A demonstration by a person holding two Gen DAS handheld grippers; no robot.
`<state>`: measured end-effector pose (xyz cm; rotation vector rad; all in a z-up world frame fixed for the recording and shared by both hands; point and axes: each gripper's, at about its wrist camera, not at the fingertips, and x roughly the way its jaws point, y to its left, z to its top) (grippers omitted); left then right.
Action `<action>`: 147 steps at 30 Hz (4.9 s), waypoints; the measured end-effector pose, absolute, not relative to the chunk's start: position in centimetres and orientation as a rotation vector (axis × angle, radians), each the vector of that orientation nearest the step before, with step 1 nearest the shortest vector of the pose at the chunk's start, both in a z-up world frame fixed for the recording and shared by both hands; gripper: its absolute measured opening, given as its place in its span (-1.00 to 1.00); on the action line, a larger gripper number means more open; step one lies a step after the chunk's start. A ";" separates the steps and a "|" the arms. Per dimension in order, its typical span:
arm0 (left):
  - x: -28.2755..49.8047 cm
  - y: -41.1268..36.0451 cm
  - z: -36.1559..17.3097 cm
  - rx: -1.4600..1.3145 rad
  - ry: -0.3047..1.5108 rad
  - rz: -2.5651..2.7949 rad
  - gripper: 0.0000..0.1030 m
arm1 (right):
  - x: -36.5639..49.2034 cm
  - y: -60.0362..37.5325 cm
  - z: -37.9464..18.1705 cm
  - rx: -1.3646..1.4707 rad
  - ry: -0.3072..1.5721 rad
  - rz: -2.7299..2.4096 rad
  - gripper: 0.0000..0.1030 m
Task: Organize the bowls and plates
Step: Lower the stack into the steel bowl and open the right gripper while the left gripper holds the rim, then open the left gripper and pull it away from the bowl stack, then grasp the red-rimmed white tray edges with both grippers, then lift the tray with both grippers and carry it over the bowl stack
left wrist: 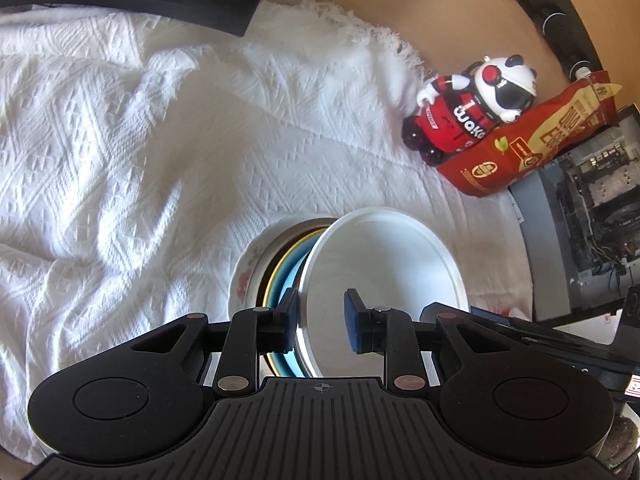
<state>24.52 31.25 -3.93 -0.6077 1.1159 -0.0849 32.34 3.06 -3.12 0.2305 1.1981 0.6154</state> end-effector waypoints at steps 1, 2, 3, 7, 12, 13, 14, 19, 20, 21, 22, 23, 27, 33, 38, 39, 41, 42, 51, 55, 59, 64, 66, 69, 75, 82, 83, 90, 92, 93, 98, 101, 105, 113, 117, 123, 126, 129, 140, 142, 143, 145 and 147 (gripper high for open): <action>24.5 31.3 -4.0 -0.609 1.117 -0.084 -0.48 | 32.3 3.1 -3.0 0.224 1.195 0.617 0.39; 24.5 31.2 -4.0 -0.614 1.120 -0.086 -0.48 | 32.3 3.2 -3.0 0.219 1.194 0.621 0.39; 24.5 31.2 -4.1 -0.617 1.123 -0.089 -0.49 | 32.3 3.1 -3.0 0.216 1.196 0.623 0.39; 24.5 30.9 -4.1 -0.606 1.122 -0.080 -0.49 | 32.5 2.7 -3.7 0.240 1.232 0.629 0.39; 24.6 30.9 -4.2 -0.606 1.127 -0.069 -0.49 | 32.3 2.7 -3.8 0.234 1.237 0.638 0.39; 24.6 30.9 -4.2 -0.607 1.129 -0.067 -0.49 | 32.2 2.7 -3.7 0.236 1.237 0.640 0.39; 24.6 30.8 -4.2 -0.606 1.130 -0.065 -0.49 | 32.2 2.6 -3.7 0.239 1.237 0.644 0.39; 24.6 30.7 -4.2 -0.603 1.129 -0.056 -0.49 | 32.1 2.0 -3.7 0.241 1.230 0.647 0.39; 24.6 30.7 -4.1 -0.607 1.128 -0.054 -0.49 | 32.1 1.8 -3.7 0.243 1.229 0.644 0.39; 24.5 30.8 -4.1 -0.613 1.125 -0.053 -0.49 | 32.1 1.6 -3.7 0.246 1.229 0.640 0.39; 24.4 30.8 -3.9 -0.621 1.119 -0.052 -0.50 | 32.2 1.3 -3.6 0.249 1.226 0.635 0.39; 24.3 30.9 -3.7 -0.627 1.109 -0.049 -0.50 | 32.2 0.9 -3.6 0.253 1.221 0.629 0.39; 24.1 30.9 -1.5 -0.612 1.032 -0.021 -0.50 | 32.3 -1.0 -2.8 0.273 1.187 0.599 0.39; 24.9 29.0 2.3 -0.552 0.918 -0.041 -0.50 | 32.0 -6.1 -0.8 0.276 1.059 0.480 0.39; 26.7 22.9 3.4 -0.492 0.899 -0.205 -0.50 | 30.4 -11.5 0.5 0.126 0.898 0.296 0.44; 27.1 21.2 3.3 -0.472 0.911 -0.237 -0.50 | 30.0 -12.5 0.6 0.081 0.870 0.253 0.47; 28.2 17.5 2.5 -0.425 0.956 -0.306 -0.50 | 29.0 -15.0 0.4 -0.022 0.810 0.137 0.52; 28.6 15.5 2.0 -0.398 0.981 -0.342 -0.50 | 28.6 -16.1 0.3 -0.061 0.788 0.085 0.55; 32.4 -1.0 -5.9 -0.255 1.208 -0.585 -0.50 | 26.1 -27.9 -5.1 -0.025 0.881 -0.143 0.68; 33.8 -6.0 -9.0 -0.230 1.279 -0.605 -0.50 | 25.8 -32.7 -8.3 0.247 0.985 -0.115 0.68; 35.1 -9.3 -10.9 -0.162 1.300 -0.550 -0.49 | 25.7 -34.9 -10.7 0.370 1.023 -0.101 0.46; 35.8 -11.3 -13.1 -0.149 1.365 -0.544 -0.49 | 26.6 -34.6 -12.6 0.427 1.080 -0.014 -0.09; 35.7 -11.3 -13.7 -0.161 1.380 -0.538 -0.53 | 27.4 -34.2 -13.2 0.427 1.098 0.019 -0.12; 35.5 -9.9 -13.4 -0.205 1.381 -0.514 -0.63 | 28.6 -33.6 -13.5 0.434 1.126 0.083 -0.21; 34.1 -3.1 -10.9 -0.231 1.326 -0.367 -0.63 | 30.8 -29.5 -12.3 0.422 1.133 0.266 -0.21; 31.5 3.1 -12.1 -0.249 1.356 -0.199 -0.67 | 31.8 -21.5 -13.1 0.379 1.193 0.455 -0.12; 31.4 3.4 -12.3 -0.259 1.361 -0.196 -0.68 | 31.8 -20.8 -13.4 0.361 1.206 0.457 -0.11; 31.0 3.6 -13.4 -0.248 1.371 -0.199 -0.72 | 31.9 -21.3 -14.3 0.357 1.279 0.422 -0.14; 31.2 3.8 -13.5 -0.266 1.379 -0.201 -0.72 | 32.3 -21.1 -14.3 0.349 1.303 0.422 -0.11; 31.3 3.9 -13.6 -0.275 1.382 -0.204 -0.72 | 32.6 -20.9 -14.3 0.344 1.317 0.424 -0.08; 31.4 4.9 -13.9 -0.355 1.385 -0.195 -0.74 | 34.3 -20.3 -14.7 0.402 1.396 0.474 0.47; 31.2 5.9 -13.9 -0.413 1.384 -0.187 -0.76 | 35.1 -20.2 -14.8 0.426 1.434 0.486 0.57; 30.8 6.4 -13.7 -0.417 1.385 -0.195 -0.76 | 35.9 -19.9 -15.2 0.477 1.478 0.509 0.80; 31.3 5.3 -13.6 -0.368 1.379 -0.198 -0.76 | 36.5 -19.6 -15.5 0.548 1.482 0.491 1.00; 31.0 4.5 -13.4 -0.324 1.357 -0.187 -0.76 | 36.7 -20.9 -16.2 0.683 1.492 0.452 1.00; 30.3 3.7 -13.1 -0.270 1.320 -0.182 -0.76 | 37.0 -20.5 -15.9 0.607 1.506 0.531 0.96; 30.3 4.2 -13.3 -0.305 1.320 -0.185 -0.76 | 35.8 -20.0 -13.7 0.445 1.398 0.487 0.79; 30.0 4.8 -13.3 -0.325 1.314 -0.196 -0.76 | 33.9 -18.2 -11.0 0.120 1.246 0.424 0.51; 30.1 4.6 -13.3 -0.326 1.301 -0.212 -0.76 | 32.2 -17.8 -12.4 0.117 1.283 0.373 -0.38; 29.8 4.7 -13.3 -0.326 1.295 -0.217 -0.76 | 31.6 -17.8 -12.5 0.130 1.287 0.369 -0.40; 29.7 4.6 -13.3 -0.318 1.294 -0.221 -0.76 | 31.2 -17.7 -12.5 0.126 1.286 0.366 -0.40; 29.7 4.4 -13.0 -0.300 1.307 -0.236 -0.77 | 30.6 -17.6 -12.4 0.125 1.287 0.360 -0.42; 29.6 4.1 -12.3 -0.282 1.302 -0.254 -0.77 | 30.1 -17.5 -11.9 0.139 1.279 0.351 -0.43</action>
